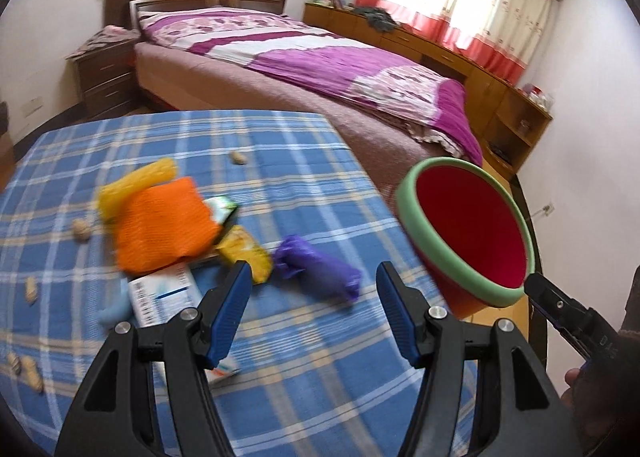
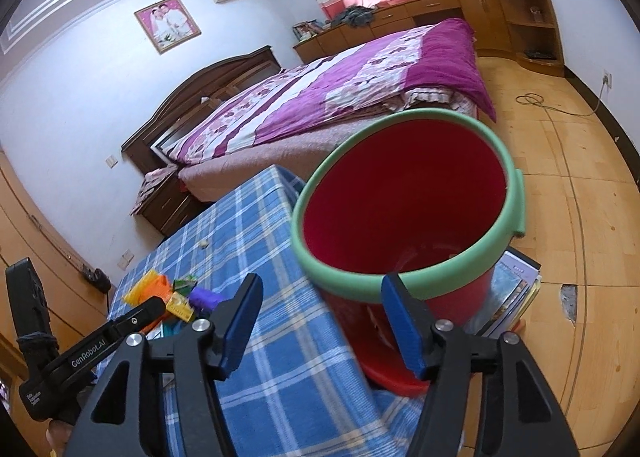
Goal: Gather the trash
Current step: 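Move both open tools back toward the table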
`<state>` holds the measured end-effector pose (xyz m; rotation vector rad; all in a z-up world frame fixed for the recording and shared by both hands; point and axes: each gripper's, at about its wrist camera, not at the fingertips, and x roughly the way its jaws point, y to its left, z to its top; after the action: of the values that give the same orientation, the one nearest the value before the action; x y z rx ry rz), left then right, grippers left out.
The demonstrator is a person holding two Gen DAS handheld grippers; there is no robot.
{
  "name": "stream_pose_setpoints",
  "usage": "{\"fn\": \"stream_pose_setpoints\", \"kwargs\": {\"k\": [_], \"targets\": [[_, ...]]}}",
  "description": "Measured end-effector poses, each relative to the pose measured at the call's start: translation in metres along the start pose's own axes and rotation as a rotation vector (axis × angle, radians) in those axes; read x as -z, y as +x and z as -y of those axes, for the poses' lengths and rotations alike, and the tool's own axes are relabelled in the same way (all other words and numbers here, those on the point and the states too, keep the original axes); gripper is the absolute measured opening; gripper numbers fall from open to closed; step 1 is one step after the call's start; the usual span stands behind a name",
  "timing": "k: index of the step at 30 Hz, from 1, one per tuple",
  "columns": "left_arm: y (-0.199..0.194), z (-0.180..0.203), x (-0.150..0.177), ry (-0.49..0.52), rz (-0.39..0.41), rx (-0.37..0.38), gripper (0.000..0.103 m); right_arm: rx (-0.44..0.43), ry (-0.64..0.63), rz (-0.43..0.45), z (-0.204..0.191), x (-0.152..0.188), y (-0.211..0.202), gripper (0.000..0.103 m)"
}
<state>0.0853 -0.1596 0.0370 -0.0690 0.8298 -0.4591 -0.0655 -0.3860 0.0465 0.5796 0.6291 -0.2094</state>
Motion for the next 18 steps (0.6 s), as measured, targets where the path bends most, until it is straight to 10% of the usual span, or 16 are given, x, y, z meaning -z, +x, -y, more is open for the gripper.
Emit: {"fn": "stream_pose_setpoints", "kwargs": {"k": [18], "targets": [[-0.034,-0.074,0.021,-0.106,0.020,-0.133,0.064,-0.075,-0.144,-0.109,-0.070,0.023,0.026,0.072]]}}
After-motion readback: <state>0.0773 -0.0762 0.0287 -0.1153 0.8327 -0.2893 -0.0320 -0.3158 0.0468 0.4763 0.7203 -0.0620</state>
